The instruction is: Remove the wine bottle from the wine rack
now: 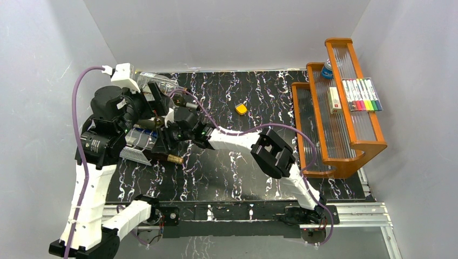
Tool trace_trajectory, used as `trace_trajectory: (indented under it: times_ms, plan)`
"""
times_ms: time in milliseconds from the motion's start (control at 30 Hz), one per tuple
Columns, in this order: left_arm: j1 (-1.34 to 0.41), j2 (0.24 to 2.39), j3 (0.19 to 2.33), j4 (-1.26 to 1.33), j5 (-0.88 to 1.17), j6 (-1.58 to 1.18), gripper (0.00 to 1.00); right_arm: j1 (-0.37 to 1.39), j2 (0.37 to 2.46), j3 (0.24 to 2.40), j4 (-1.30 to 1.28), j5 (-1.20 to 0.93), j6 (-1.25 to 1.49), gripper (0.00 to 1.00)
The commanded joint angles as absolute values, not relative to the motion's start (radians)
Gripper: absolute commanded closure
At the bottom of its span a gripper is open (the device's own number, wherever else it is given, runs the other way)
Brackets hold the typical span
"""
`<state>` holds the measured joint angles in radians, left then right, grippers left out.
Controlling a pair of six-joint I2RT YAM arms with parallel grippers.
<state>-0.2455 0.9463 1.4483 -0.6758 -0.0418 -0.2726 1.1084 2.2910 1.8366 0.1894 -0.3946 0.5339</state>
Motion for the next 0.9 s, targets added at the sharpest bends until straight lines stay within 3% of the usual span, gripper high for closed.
trace_trajectory:
  times_ms: [0, 233, 867]
  plan:
    - [-0.247, 0.96, 1.508, -0.683, -0.049, -0.275, 0.02, 1.109, 2.172, 1.777, 0.336, -0.426, 0.607, 0.78]
    - [-0.249, 0.984, 1.53, -0.687, -0.052, -0.272, 0.02, 1.088, 2.119, 1.71, 0.432, -0.468, 0.7, 1.0]
    - [-0.248, 0.988, 1.562, -0.701, -0.078, -0.261, 0.02, 1.043, 1.999, 1.51, 0.705, -0.57, 0.917, 1.0]
